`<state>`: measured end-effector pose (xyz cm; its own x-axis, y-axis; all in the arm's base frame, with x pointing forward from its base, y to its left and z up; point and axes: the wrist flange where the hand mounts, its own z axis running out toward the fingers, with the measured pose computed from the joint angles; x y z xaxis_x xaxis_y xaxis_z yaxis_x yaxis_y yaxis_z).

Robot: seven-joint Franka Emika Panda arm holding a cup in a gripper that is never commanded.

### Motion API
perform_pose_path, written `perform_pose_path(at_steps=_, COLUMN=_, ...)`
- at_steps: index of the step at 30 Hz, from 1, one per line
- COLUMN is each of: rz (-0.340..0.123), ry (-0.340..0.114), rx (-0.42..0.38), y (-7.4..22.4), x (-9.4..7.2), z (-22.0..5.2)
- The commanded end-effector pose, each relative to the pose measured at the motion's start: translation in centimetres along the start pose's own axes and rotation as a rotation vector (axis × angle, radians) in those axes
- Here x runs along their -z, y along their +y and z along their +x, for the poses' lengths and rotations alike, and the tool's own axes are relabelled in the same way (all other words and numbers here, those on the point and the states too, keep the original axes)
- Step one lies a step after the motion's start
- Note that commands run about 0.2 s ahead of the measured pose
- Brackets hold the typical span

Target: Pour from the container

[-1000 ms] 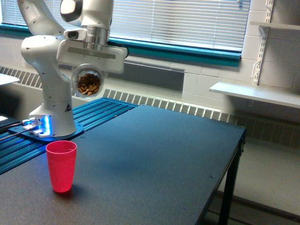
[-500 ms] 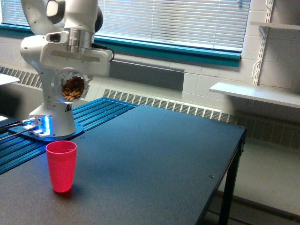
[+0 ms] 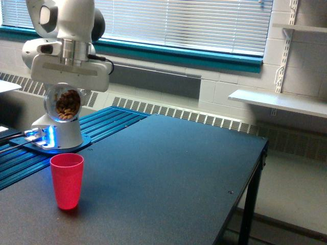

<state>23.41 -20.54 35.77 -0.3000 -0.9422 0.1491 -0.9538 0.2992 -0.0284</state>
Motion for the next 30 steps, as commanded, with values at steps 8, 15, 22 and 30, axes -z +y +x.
perform_pose_path(at_steps=8, rz=-0.012, ry=-0.021, rx=0.064, y=-0.1, x=-1.7, z=1.2)
perform_pose_path(at_steps=15, rz=-0.014, ry=-0.029, rx=0.069, y=-0.6, x=-2.2, z=2.0)
perform_pose_path(at_steps=22, rz=-0.016, ry=-0.039, rx=0.079, y=-1.3, x=-2.8, z=2.6)
perform_pose_path(at_steps=30, rz=-0.024, ry=-0.051, rx=0.089, y=-2.0, x=-3.7, z=3.2)
